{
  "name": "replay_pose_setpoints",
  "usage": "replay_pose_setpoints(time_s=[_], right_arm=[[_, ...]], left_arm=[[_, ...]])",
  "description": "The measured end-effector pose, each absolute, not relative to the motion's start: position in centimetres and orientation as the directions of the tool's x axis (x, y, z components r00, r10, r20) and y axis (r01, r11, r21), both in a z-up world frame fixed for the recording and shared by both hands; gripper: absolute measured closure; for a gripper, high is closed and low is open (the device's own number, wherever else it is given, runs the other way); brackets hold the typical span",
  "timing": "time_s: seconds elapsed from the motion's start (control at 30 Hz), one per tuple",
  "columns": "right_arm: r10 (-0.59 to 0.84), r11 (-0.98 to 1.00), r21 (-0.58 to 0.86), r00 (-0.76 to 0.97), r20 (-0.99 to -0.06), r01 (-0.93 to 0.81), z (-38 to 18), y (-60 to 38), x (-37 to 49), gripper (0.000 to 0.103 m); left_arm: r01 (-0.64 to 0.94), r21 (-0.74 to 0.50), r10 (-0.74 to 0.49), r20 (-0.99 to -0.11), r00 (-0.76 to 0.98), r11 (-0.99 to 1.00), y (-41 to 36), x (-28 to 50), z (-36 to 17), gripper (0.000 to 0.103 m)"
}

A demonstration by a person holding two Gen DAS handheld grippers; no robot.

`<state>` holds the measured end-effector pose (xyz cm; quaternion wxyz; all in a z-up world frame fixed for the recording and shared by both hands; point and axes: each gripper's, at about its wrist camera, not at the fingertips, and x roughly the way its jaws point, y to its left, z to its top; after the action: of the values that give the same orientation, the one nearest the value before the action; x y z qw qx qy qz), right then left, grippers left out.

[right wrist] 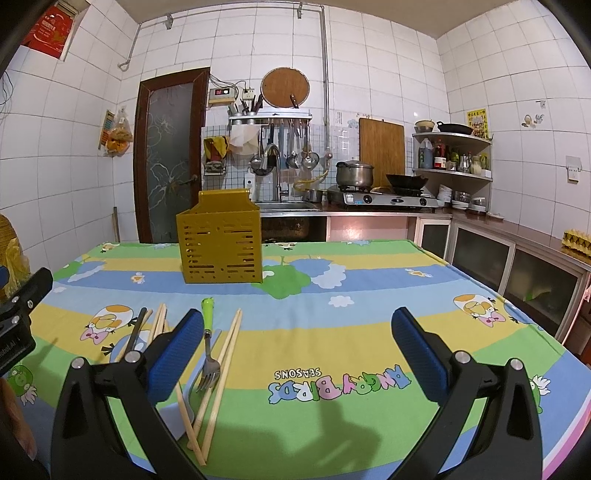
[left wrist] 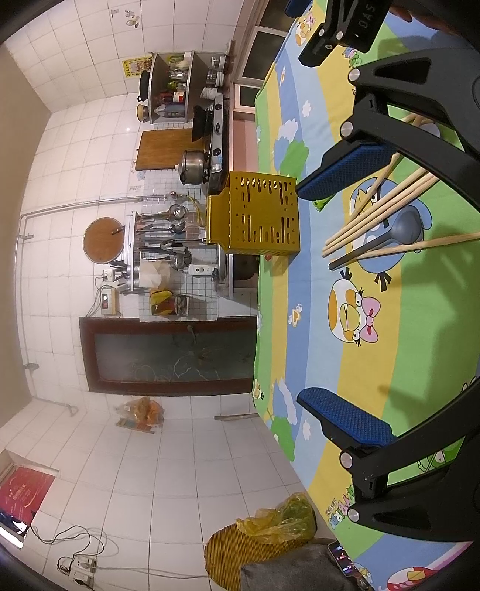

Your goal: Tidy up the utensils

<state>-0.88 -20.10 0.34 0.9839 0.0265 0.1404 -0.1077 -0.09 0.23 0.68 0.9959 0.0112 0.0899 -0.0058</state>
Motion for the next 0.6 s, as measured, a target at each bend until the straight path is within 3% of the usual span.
replay_pose_setpoints(time_s=[0.6], right_arm=[[-0.201,0.976,0.026,0.935,-0.294,0.218,0.22,-20.12,-0.7,0.004]], left_arm=[[0.016,0.022,-0.011,-0.192,0.981,1.0,-0.01,-0.07,0.32,0.005]])
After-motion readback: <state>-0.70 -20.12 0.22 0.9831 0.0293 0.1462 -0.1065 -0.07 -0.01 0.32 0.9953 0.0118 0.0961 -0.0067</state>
